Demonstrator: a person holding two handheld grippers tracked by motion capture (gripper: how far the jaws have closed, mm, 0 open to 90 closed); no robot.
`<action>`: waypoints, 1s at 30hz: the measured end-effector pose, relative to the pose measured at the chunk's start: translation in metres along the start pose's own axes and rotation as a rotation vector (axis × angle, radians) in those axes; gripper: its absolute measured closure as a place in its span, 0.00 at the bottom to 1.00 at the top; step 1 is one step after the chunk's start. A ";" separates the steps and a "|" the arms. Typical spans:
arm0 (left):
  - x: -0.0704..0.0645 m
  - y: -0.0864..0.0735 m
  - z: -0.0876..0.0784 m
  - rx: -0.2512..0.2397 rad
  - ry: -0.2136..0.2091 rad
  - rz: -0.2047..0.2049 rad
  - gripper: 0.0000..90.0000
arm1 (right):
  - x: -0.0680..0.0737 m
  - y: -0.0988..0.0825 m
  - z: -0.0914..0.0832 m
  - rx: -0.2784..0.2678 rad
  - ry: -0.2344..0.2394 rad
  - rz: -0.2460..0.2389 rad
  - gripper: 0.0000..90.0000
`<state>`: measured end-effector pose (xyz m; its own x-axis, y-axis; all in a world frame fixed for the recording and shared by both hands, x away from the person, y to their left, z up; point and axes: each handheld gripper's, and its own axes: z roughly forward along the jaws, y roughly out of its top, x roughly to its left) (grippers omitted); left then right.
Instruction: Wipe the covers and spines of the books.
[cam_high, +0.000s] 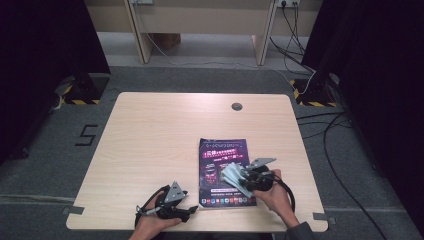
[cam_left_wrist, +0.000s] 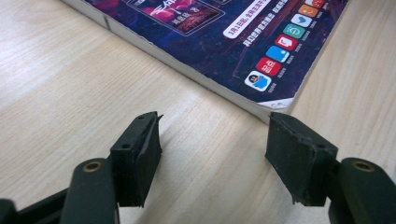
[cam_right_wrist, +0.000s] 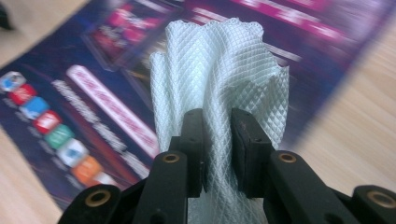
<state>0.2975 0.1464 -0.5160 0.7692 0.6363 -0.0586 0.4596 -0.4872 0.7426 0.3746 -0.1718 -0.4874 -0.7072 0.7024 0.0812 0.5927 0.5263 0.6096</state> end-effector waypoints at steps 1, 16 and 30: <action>0.001 0.000 0.000 0.000 0.004 0.002 0.38 | -0.007 -0.004 -0.004 0.000 -0.009 0.022 0.85; 0.011 0.000 0.003 0.001 0.049 -0.006 0.26 | 0.012 0.001 0.003 -0.008 0.003 -0.029 0.86; 0.016 -0.001 0.004 -0.013 0.052 -0.005 0.24 | 0.086 0.027 0.036 -0.011 0.169 -0.163 0.86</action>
<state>0.3108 0.1550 -0.5202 0.7430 0.6687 -0.0280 0.4573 -0.4766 0.7509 0.3434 -0.0799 -0.4924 -0.8483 0.5177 0.1112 0.4618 0.6206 0.6337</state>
